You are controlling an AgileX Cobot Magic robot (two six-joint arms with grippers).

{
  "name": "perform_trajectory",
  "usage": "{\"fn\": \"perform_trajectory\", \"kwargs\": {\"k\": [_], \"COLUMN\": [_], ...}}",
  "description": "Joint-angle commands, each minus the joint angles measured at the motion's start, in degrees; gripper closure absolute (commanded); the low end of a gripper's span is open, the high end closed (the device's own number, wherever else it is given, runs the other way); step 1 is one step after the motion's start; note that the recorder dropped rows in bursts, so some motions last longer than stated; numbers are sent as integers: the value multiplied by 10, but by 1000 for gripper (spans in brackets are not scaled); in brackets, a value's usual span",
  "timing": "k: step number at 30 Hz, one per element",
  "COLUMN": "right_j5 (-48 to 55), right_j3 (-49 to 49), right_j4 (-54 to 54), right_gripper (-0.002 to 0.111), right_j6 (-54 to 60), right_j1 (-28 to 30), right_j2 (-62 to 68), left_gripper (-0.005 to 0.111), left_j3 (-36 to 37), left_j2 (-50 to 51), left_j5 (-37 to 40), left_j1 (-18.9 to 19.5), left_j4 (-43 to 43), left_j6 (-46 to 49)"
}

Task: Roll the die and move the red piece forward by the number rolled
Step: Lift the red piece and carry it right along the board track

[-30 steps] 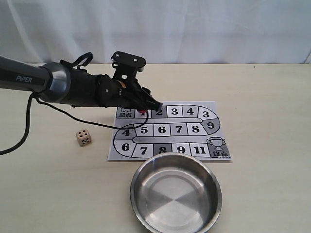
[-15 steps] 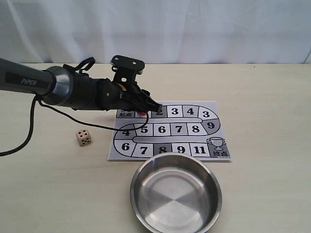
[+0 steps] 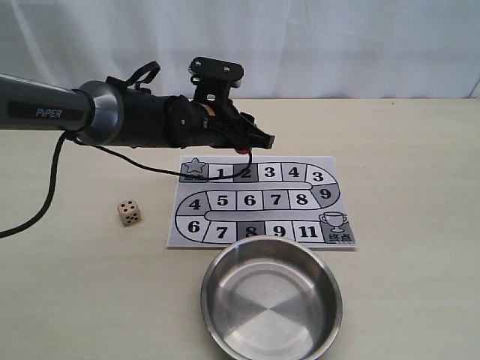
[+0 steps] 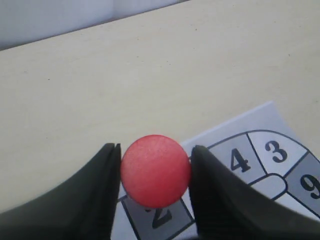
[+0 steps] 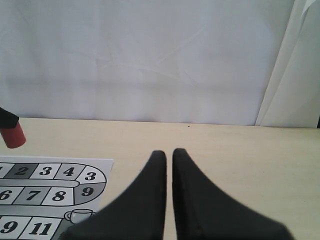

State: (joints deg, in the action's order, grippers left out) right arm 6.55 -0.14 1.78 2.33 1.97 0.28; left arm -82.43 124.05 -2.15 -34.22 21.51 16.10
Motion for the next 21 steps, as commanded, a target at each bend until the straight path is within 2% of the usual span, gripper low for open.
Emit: {"fn": "perform_trajectory", "kwargs": {"k": [1, 10, 21], "right_j5": [4, 4, 4], "right_j3": [1, 1, 1], "right_j4": [4, 4, 4], "right_gripper": [104, 104, 104], "right_j6": [-2, -2, -2], "right_j1": [-1, -1, -1], "right_j2": [-3, -3, -3], "left_gripper": [107, 107, 107], "left_j3": [-13, -13, -26], "left_j2": [24, 74, 48], "left_j5": [3, 3, 7], "left_j1": [-5, -6, -6], "left_j4": [0, 0, 0], "left_j6": [-5, -4, -3]}}
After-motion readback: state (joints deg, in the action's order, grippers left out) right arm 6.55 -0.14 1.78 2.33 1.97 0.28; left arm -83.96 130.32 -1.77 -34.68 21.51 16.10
